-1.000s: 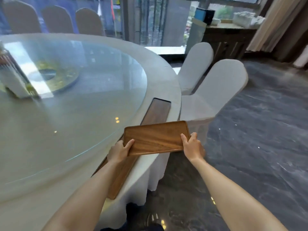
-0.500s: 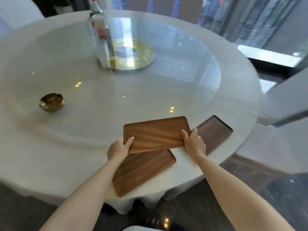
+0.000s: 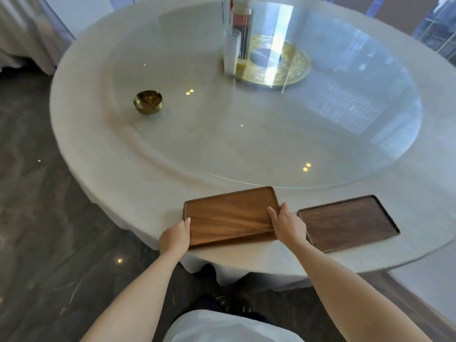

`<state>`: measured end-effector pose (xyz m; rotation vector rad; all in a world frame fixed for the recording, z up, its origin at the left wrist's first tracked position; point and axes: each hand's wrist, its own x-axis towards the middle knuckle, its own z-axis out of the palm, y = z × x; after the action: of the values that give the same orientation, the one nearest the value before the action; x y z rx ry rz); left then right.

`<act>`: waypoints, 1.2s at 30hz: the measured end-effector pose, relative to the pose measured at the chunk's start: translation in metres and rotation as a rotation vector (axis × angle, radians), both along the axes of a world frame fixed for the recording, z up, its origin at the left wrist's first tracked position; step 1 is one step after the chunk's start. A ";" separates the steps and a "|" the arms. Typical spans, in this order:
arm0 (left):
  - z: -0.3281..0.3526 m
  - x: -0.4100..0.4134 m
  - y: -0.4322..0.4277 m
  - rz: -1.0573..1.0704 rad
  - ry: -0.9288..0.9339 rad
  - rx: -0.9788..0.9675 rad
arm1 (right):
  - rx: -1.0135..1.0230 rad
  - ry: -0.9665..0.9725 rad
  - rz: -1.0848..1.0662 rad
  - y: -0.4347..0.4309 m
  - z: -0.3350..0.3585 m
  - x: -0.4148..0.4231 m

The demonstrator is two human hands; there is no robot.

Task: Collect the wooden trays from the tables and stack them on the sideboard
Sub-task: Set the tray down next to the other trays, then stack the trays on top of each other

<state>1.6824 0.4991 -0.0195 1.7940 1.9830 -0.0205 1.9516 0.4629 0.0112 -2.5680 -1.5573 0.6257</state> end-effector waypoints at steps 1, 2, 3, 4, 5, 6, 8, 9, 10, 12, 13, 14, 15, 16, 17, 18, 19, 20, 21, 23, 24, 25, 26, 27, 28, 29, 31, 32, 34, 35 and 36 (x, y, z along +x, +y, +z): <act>-0.002 0.000 -0.002 -0.003 0.012 0.010 | -0.008 -0.006 0.015 -0.001 -0.002 0.001; -0.003 0.001 -0.004 -0.011 0.028 0.023 | -0.017 -0.019 0.032 -0.003 -0.004 0.002; -0.003 0.001 -0.005 -0.021 0.044 0.032 | -0.028 -0.036 0.051 -0.005 -0.006 0.003; -0.004 0.000 -0.006 -0.027 0.054 0.039 | -0.041 -0.049 0.070 -0.006 -0.008 0.004; -0.005 0.000 -0.007 -0.028 0.059 0.045 | -0.052 -0.055 0.086 -0.008 -0.010 0.004; -0.006 -0.001 -0.007 -0.023 0.057 0.050 | -0.061 -0.057 0.097 -0.010 -0.012 0.004; -0.007 0.000 -0.007 -0.005 0.046 0.060 | -0.075 -0.061 0.112 -0.011 -0.015 0.005; -0.006 0.000 -0.007 0.002 0.042 0.062 | -0.081 -0.062 0.120 -0.011 -0.016 0.005; -0.006 0.000 -0.007 0.010 0.039 0.061 | -0.087 -0.062 0.130 -0.010 -0.017 0.006; -0.005 0.000 -0.006 0.023 0.043 0.055 | -0.095 -0.061 0.154 -0.008 -0.018 0.006; -0.005 -0.001 -0.006 0.028 0.048 0.050 | -0.095 -0.067 0.169 -0.006 -0.018 0.006; -0.005 -0.001 -0.006 0.032 0.052 0.048 | -0.094 -0.081 0.186 -0.005 -0.018 0.006; -0.006 -0.002 -0.006 0.034 0.054 0.047 | -0.093 -0.097 0.202 -0.004 -0.018 0.006; -0.006 -0.002 -0.006 0.036 0.051 0.048 | -0.093 -0.113 0.217 -0.004 -0.018 0.006; -0.006 -0.001 -0.006 0.040 0.046 0.049 | -0.093 -0.128 0.231 -0.004 -0.018 0.006; -0.006 -0.001 -0.006 0.045 0.039 0.051 | -0.094 -0.141 0.246 -0.004 -0.018 0.006; -0.006 0.000 -0.006 0.051 0.032 0.051 | -0.095 -0.152 0.257 -0.005 -0.018 0.006; -0.007 0.000 -0.006 0.057 0.028 0.049 | -0.096 -0.156 0.263 -0.006 -0.018 0.006; -0.007 0.000 -0.006 0.060 0.028 0.042 | -0.096 -0.156 0.264 -0.006 -0.018 0.005; -0.006 0.000 -0.007 0.052 0.041 0.018 | -0.095 -0.146 0.257 -0.007 -0.018 0.004; -0.005 0.000 -0.006 0.041 0.048 0.005 | -0.094 -0.135 0.247 -0.008 -0.018 0.003; -0.005 0.000 -0.006 0.031 0.051 -0.007 | -0.093 -0.120 0.235 -0.008 -0.018 0.003; -0.004 0.000 -0.005 0.022 0.051 -0.017 | -0.092 -0.105 0.222 -0.009 -0.018 0.003; -0.004 -0.001 -0.004 0.014 0.049 -0.027 | -0.091 -0.092 0.213 -0.009 -0.018 0.003; -0.003 -0.002 -0.003 0.006 0.048 -0.035 | -0.091 -0.082 0.207 -0.010 -0.018 0.004; -0.003 -0.003 -0.002 0.001 0.047 -0.039 | -0.091 -0.073 0.199 -0.010 -0.018 0.005; -0.001 -0.007 0.002 0.013 0.026 -0.017 | -0.086 -0.060 0.167 -0.010 -0.015 0.007; 0.001 -0.009 0.006 0.034 0.007 0.011 | -0.073 -0.059 0.139 -0.009 -0.013 0.008; 0.006 -0.009 0.016 0.072 -0.019 0.087 | -0.032 -0.058 0.074 -0.007 -0.009 0.014; 0.009 -0.007 0.022 0.072 -0.028 0.131 | -0.013 -0.058 0.044 -0.007 -0.007 0.018; 0.013 -0.002 0.029 0.060 -0.039 0.173 | 0.000 -0.059 0.020 -0.006 -0.004 0.023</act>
<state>1.6800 0.5278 -0.0068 1.8235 2.0639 0.2092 1.9747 0.4566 0.0073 -2.5969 -1.6025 0.5558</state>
